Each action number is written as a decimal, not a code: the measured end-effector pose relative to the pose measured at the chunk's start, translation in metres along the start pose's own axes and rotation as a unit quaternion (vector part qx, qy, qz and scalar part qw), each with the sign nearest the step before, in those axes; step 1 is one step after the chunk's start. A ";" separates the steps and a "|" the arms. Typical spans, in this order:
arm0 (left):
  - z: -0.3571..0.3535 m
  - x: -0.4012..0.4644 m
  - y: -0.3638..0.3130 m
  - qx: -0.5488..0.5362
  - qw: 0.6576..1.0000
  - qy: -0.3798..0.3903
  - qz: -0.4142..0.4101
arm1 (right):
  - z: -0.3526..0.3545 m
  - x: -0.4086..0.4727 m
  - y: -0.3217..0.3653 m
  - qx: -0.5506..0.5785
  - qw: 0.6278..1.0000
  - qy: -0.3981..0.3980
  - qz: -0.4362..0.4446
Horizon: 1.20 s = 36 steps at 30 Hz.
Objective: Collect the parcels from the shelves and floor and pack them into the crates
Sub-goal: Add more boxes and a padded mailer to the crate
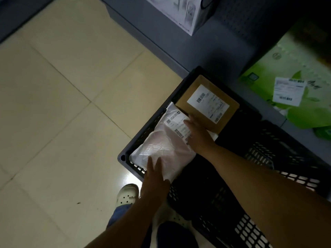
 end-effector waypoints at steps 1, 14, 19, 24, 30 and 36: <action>0.007 0.001 0.001 0.033 0.998 -0.048 -0.014 | -0.003 -0.001 -0.004 -0.044 0.999 -0.013 0.016; -0.016 0.093 -0.032 0.233 0.882 -0.117 -0.393 | -0.065 -0.004 -0.030 -0.192 0.956 -0.130 0.179; -0.033 0.094 -0.027 0.209 0.882 -0.154 -0.394 | -0.077 0.000 -0.036 -0.149 0.954 -0.173 0.195; -0.041 0.096 -0.036 0.194 0.885 -0.162 -0.391 | -0.082 0.005 -0.049 -0.129 0.957 -0.178 0.188; -0.037 0.092 -0.035 0.214 0.880 -0.142 -0.399 | -0.069 -0.004 -0.048 -0.091 0.961 -0.174 0.197; -0.016 0.088 -0.023 0.207 0.876 -0.129 -0.416 | -0.070 -0.034 -0.041 -0.162 0.956 -0.188 0.157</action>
Point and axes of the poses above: each hand's wrist, its own x-axis towards the middle knuckle, its own z-axis out of the back of the hand, y = z × x, the point moved 4 cm from there along x, towards the middle knuckle, and after that the axes turned 13 degrees about -y, right-handed, at the moved point
